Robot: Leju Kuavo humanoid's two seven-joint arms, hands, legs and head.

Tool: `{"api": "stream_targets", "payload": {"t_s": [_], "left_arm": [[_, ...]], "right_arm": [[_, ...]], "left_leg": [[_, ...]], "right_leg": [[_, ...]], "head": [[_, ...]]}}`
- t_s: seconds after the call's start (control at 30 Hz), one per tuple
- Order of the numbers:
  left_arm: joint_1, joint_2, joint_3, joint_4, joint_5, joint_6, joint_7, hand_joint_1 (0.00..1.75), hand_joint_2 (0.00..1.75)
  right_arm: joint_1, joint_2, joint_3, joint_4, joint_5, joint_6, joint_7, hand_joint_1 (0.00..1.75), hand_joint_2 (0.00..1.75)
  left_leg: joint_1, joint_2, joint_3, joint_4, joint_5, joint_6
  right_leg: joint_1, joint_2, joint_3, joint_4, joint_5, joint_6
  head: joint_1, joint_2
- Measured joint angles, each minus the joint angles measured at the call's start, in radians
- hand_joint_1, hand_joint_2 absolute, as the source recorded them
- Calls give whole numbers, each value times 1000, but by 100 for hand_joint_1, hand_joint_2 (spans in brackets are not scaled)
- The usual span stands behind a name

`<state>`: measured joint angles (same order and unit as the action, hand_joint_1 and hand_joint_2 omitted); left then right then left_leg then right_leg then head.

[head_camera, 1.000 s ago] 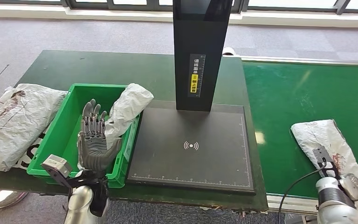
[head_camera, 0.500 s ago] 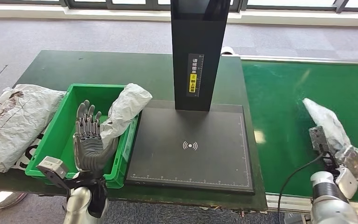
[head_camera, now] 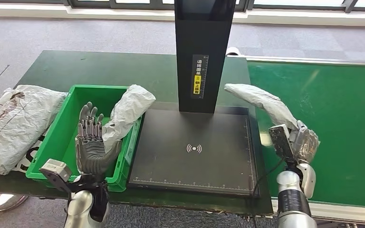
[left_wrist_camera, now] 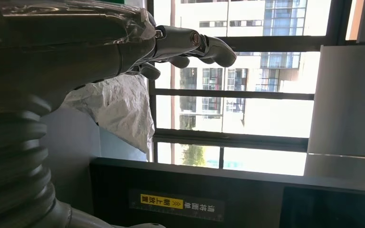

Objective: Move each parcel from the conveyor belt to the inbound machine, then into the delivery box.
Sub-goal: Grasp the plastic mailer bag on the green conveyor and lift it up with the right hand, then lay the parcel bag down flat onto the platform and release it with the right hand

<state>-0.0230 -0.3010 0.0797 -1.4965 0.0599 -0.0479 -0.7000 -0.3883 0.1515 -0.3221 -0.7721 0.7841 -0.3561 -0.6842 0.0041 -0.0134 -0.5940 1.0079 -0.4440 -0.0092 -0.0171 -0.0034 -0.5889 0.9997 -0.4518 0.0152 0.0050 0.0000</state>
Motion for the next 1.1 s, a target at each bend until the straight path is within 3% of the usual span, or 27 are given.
{"api": "stream_targets", "payload": {"t_s": [0.2, 0.4, 0.7, 1.1], "left_arm": [[0, 0, 4, 4, -5, -7, 0, 0, 175], [-1, 0, 4, 12, -16, -9, 0, 0, 175], [-1, 0, 4, 13, -16, 1, 0, 0, 175], [-2, 0, 4, 13, -16, 7, 0, 0, 175]], "right_arm": [[113, 42, 206, -190, -18, 19, 38, 175, 175], [156, 57, 363, -238, 69, 50, 104, 175, 175], [163, 95, 566, -153, 52, 75, 122, 175, 175], [112, 133, 663, 11, 0, 198, 93, 175, 175]], "left_leg": [[0, 2, 0, 0, -1, -1], [0, 4, 0, 0, -1, -1], [1, 5, 0, 0, -1, -2], [1, 6, 0, 0, -2, -2]], "right_leg": [[0, 2, -1, 0, 0, 0], [0, 4, -1, 0, 0, -1], [1, 5, -2, 1, -1, -1], [1, 6, -3, 1, -1, -1]], "head": [[0, 0], [0, 0], [0, 0], [0, 0]]}}
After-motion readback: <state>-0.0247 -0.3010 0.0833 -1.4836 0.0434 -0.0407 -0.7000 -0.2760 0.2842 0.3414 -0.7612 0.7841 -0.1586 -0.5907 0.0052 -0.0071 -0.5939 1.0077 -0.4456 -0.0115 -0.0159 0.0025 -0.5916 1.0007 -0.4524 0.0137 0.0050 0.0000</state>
